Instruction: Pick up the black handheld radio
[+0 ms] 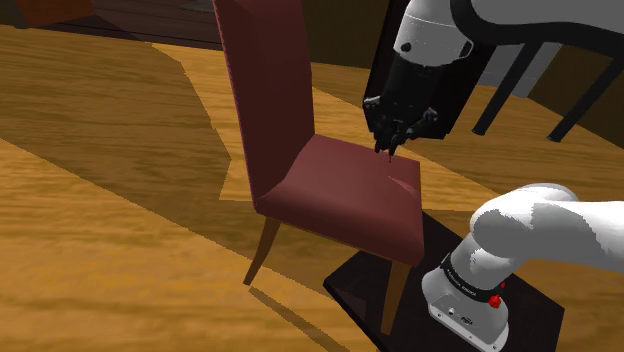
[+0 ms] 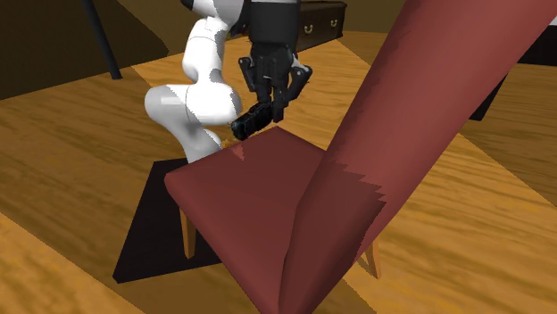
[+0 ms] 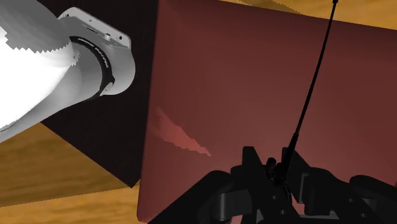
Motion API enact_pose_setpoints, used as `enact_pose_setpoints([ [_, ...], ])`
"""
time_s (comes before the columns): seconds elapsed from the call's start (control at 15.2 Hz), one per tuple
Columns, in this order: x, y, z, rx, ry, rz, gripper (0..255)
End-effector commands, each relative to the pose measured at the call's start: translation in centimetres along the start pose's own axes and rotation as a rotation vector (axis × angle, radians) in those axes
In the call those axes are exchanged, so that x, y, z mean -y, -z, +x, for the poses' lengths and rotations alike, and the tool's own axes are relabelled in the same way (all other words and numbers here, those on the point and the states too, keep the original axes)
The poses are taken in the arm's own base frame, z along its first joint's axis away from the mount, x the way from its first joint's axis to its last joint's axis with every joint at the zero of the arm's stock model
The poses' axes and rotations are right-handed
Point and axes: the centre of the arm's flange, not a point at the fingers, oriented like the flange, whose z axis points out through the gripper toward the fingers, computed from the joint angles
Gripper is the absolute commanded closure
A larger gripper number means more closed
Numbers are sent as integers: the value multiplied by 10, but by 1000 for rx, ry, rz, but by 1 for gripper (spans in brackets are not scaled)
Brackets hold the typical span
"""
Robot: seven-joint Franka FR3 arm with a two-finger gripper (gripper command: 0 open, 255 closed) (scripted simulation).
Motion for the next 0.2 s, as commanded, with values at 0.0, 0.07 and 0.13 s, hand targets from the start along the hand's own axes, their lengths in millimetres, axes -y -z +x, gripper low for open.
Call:
enact_pose_setpoints([
  [0.0,1,12,0,0,0,0,255],
  [0.07,1,12,0,0,0,0,255],
  [0.13,1,12,0,0,0,0,255],
])
